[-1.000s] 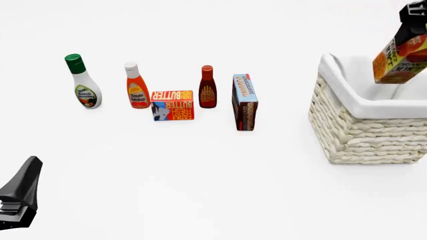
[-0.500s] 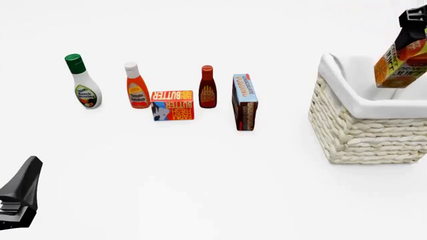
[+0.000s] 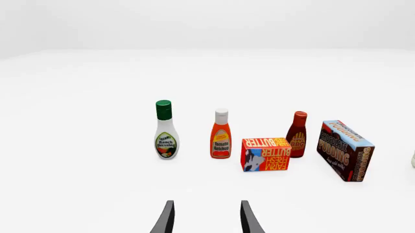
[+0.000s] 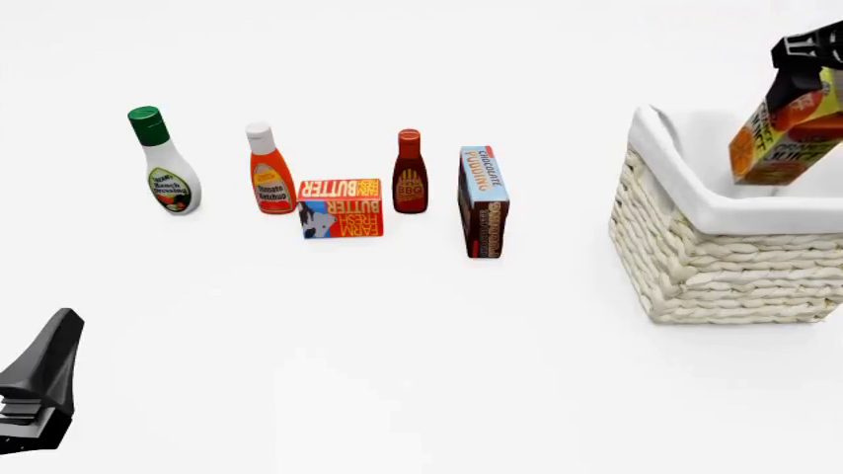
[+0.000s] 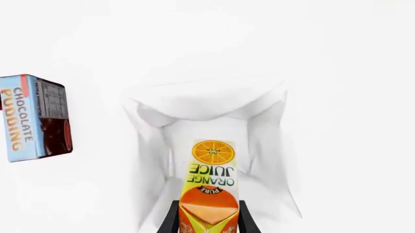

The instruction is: Pick the orange juice and place it in the basket.

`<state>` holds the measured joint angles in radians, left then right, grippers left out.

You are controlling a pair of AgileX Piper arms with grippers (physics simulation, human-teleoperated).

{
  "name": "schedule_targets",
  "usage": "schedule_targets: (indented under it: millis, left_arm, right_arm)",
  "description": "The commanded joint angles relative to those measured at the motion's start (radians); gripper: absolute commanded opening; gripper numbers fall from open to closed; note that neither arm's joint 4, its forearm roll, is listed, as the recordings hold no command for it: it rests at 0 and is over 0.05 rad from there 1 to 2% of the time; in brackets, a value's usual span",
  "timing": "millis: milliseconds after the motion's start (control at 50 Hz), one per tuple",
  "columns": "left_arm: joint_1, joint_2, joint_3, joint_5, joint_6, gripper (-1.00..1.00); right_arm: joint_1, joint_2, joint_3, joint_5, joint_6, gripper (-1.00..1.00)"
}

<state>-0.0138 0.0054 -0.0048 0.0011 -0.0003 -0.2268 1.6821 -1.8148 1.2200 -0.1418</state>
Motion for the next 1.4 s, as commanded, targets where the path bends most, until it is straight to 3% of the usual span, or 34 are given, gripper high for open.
schedule_targets:
  millis: [20, 680, 1400]
  left_arm:
    - [0.000, 0.000, 0.000, 0.000, 0.000, 1.00]
    - [0.000, 0.000, 0.000, 0.000, 0.000, 1.00]
    - [0.000, 0.000, 0.000, 0.000, 0.000, 1.00]
  right_arm:
    - [0.003, 0.030, -0.015, 0.000, 0.020, -1.00]
    - [-0.019, 0.089, -0.042, 0.000, -0.013, -1.00]
    - [-0.001, 0.147, -0.042, 0.000, -0.007, -1.00]
